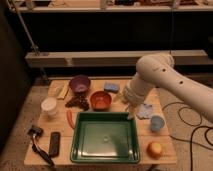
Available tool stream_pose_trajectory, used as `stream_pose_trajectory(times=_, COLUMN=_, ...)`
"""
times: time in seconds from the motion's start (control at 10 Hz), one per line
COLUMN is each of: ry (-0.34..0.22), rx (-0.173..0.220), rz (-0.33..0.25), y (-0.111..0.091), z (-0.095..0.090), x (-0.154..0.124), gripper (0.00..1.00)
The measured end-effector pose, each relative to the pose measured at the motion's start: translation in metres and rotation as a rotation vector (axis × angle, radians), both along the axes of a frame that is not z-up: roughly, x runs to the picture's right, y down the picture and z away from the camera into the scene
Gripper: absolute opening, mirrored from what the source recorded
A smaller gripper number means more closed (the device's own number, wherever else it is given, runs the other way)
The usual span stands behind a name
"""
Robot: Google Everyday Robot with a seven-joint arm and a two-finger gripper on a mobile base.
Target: Place eraser in red bowl
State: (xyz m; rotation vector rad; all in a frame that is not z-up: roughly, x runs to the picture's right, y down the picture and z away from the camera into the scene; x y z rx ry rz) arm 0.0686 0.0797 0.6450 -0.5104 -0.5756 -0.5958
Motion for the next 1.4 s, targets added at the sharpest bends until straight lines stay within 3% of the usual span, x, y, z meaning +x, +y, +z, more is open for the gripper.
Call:
stream_pose_trajectory(times=0.2, ry=-0.137, rx=0.008, rz=-0.082, y=0.007, z=0.009, x=-0.039, gripper=0.65)
stream_pose_trajectory(times=0.3, ry=-0.242, rx=0.016, rz=-0.154, y=0.016, z=0.014, x=-0.074, gripper=0.65)
stream_pose_trajectory(times=0.4, ry=-0.287, rx=0.020, rz=-0.197, y=0.022, z=0.018, x=-0.095, gripper=0.65)
stream_pose_trajectory(times=1.0, ry=-0.311, rx=0.025, rz=-0.227, y=0.026, z=0.020, x=-0.103, gripper=0.65)
stream_pose_trajectory(times=1.2, ry=-0.363, rx=0.047, rz=-0.300, y=0.025, z=0.019, x=-0.114, gripper=0.65)
stream_pose_trajectory(times=1.4, ry=-0.445, rx=0.117, rz=-0.448, y=0.026, z=0.021, x=-0.156, gripper=0.65)
